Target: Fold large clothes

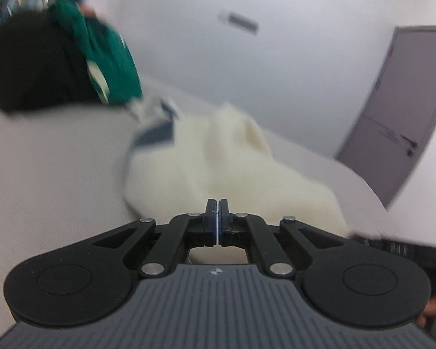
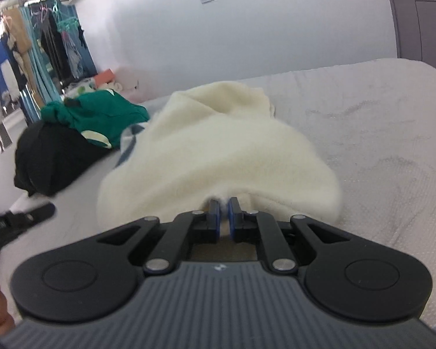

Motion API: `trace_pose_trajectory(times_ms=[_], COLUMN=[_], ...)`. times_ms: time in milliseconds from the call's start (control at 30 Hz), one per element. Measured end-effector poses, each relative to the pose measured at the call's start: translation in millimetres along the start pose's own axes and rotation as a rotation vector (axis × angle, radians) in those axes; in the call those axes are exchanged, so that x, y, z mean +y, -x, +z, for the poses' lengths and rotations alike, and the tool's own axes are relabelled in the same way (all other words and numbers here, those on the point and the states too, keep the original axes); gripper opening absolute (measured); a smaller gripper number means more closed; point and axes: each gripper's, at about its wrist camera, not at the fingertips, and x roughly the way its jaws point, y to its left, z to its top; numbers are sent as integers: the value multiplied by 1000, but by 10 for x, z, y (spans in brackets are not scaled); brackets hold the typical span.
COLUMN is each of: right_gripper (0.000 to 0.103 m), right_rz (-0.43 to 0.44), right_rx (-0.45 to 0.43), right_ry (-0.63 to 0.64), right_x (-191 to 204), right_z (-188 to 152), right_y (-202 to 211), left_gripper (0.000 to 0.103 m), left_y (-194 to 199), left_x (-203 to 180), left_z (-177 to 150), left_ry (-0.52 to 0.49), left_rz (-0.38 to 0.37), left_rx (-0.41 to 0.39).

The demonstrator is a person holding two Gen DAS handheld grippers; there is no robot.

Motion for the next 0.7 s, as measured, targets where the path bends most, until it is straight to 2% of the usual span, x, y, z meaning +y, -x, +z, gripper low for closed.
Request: trace_pose_trajectory(times_ms=[133, 200, 233, 333, 367, 433, 567, 633, 700], right_gripper=[10, 10, 10, 10, 10, 10, 10, 10, 10], right_rz=[27, 53, 65, 93, 100, 109, 138, 149, 152], right_rx=[-15, -34, -43, -62, -64, -61, -65, -67, -60], right_ry=[3, -6, -10, -23, -30, -43, -55, -51, -44], right_x=[16, 12, 1, -18, -25, -50, -72, -70, -61], right_z=[-35, -32, -22, -11, -7, 0, -1, -1, -7], right_y=[22, 44, 64, 100, 100, 90, 87, 66, 37], left_gripper=[2, 6, 13, 59, 62, 63, 68, 68, 68], left_y=[-177, -240, -312, -408, -405, -450, -666, -777, -809], left_x=[-136, -204, -269, -452, -513, -601, -719, -701, -576], left_z=[-191, -298, -329, -448, -491, -532, -625, -634, -571], left_ry=[-89, -134, -160, -247, -284, -344, -447, -437, -364], left_rz=[-48, -76, -89, -110, -106, -85, 26, 100, 120], left_rx=[85, 116, 134, 145, 126, 102, 25, 7, -20])
